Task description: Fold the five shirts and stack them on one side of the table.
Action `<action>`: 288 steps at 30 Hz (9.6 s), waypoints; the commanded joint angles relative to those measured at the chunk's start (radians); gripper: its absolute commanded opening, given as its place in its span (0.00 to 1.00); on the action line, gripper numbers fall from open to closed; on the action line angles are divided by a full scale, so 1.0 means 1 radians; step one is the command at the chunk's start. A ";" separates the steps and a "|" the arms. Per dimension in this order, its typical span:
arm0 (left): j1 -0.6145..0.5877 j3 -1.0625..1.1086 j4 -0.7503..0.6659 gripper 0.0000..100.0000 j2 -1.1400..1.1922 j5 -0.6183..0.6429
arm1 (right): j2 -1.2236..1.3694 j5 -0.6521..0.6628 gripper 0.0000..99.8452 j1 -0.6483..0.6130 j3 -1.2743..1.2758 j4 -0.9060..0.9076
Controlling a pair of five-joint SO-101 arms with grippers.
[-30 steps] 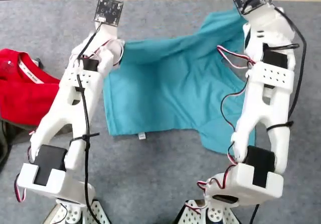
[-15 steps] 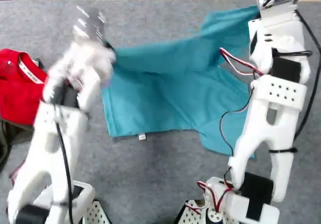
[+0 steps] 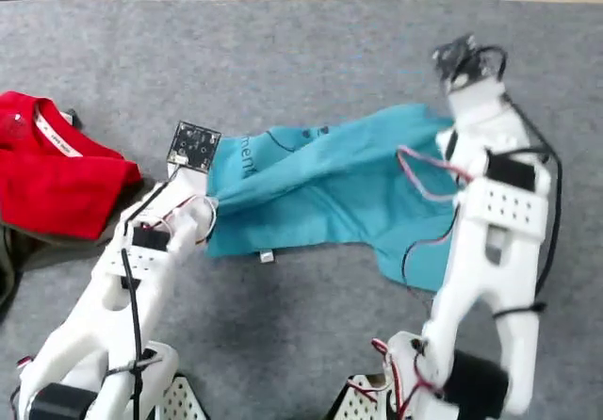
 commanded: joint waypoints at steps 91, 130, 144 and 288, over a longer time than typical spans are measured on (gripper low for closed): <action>0.068 0.021 0.123 0.03 0.003 -0.057 | 0.199 0.410 0.07 -0.391 0.252 0.098; 0.051 -0.097 0.089 0.03 0.014 0.147 | 0.352 0.256 0.17 -0.209 -0.151 0.336; 0.053 -0.025 -0.026 0.03 0.012 0.152 | 0.608 0.227 0.14 -0.213 -0.214 0.334; 0.053 -0.022 -0.028 0.03 0.014 0.152 | 0.437 0.216 0.24 0.064 -0.504 0.608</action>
